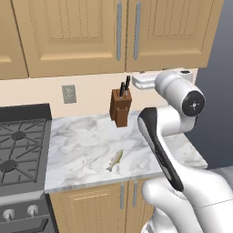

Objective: Retrieve the tupperware from the cabinet, then place the raw meat into the tupperware to avoid contamination.

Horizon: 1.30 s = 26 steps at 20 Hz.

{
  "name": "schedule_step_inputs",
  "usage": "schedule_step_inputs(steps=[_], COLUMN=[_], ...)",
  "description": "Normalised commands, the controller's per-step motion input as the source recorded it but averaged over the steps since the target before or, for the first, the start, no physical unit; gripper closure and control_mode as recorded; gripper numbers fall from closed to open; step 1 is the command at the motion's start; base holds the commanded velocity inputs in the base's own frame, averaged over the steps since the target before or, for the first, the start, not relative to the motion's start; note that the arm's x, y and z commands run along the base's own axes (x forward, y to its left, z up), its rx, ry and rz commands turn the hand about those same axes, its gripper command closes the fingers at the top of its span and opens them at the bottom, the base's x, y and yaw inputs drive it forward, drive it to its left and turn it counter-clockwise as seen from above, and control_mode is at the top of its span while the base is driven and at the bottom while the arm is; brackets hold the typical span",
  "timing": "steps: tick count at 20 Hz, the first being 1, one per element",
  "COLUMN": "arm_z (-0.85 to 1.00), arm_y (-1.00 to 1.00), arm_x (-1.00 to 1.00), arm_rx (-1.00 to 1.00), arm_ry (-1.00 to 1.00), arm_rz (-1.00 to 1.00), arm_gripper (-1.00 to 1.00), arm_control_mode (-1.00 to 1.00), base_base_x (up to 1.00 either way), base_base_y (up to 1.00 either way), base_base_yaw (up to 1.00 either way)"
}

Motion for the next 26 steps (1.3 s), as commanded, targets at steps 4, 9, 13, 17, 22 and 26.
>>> schedule_step_inputs(steps=[4,9,13,17,22,26], arm_z=[0.32,0.28,0.14,0.19,0.21,0.17], arm_y=[0.0,0.01,0.0,0.0,0.04,0.11], arm_x=[0.0,0.04,0.12,0.26,0.44,0.48], arm_rx=[0.03,0.02,0.01,0.01,0.0,0.0], arm_ry=[-0.26,-0.18,-0.03,-0.03,-0.03,-0.04], arm_rz=[0.0,0.0,0.0,0.0,-0.03,-0.03], arm_gripper=[-1.0,-1.0,-1.0,-1.0,-1.0,-1.0], arm_control_mode=[-1.0,-1.0,-1.0,-1.0,-1.0,-1.0], base_base_x=[0.0,0.0,0.0,0.0,0.0,0.0], base_base_y=[0.0,0.0,0.0,0.0,0.0,0.0], base_base_yaw=[0.0,0.0,0.0,0.0,0.0,0.0])
